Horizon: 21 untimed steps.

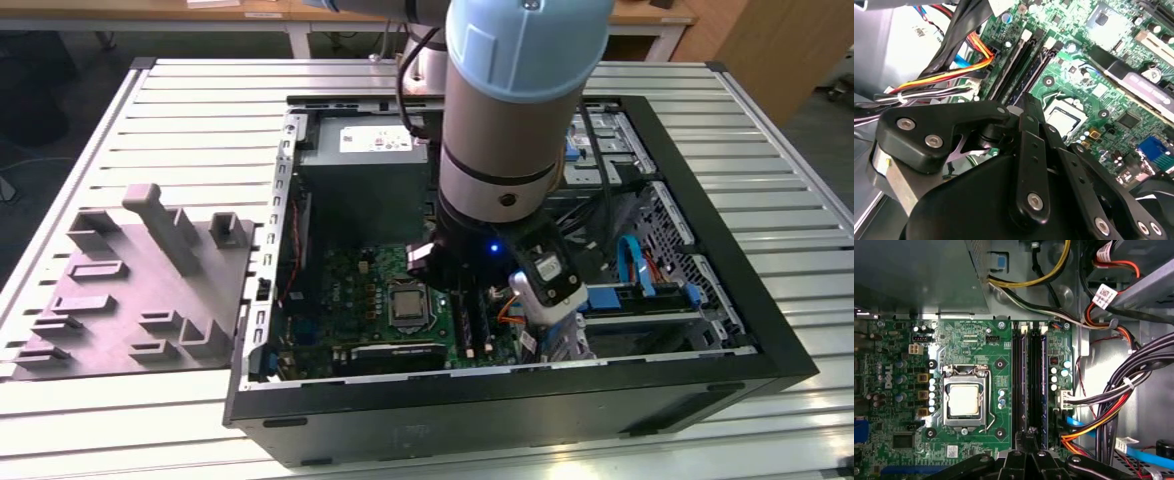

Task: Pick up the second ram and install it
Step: 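Press down the second ram until it locks into place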

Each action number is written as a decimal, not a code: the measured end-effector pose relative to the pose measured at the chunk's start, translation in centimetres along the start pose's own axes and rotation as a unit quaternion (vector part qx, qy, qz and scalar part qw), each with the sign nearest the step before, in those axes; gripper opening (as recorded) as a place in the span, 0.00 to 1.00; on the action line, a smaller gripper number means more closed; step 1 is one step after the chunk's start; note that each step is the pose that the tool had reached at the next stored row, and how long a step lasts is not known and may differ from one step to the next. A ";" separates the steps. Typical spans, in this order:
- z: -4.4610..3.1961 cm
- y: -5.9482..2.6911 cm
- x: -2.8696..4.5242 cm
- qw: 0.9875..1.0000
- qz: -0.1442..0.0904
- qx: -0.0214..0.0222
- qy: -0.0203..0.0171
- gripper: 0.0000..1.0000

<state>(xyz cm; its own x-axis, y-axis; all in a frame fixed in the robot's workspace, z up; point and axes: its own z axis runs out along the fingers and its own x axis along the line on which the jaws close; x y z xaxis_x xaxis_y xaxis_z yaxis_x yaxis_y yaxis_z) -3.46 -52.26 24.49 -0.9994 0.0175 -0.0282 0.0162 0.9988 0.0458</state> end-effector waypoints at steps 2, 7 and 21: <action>0.05 -0.06 -0.02 1.000 0.001 0.002 0.002 0.10; 0.34 -0.11 -0.43 1.000 0.003 0.005 0.006 0.10; 1.68 0.10 -0.68 1.000 0.003 0.005 0.010 0.10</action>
<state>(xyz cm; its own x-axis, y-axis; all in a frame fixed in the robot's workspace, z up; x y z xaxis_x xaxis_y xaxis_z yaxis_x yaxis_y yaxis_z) -2.73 -52.10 22.84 -0.9997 0.0226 -0.0075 0.0223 0.9991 0.0361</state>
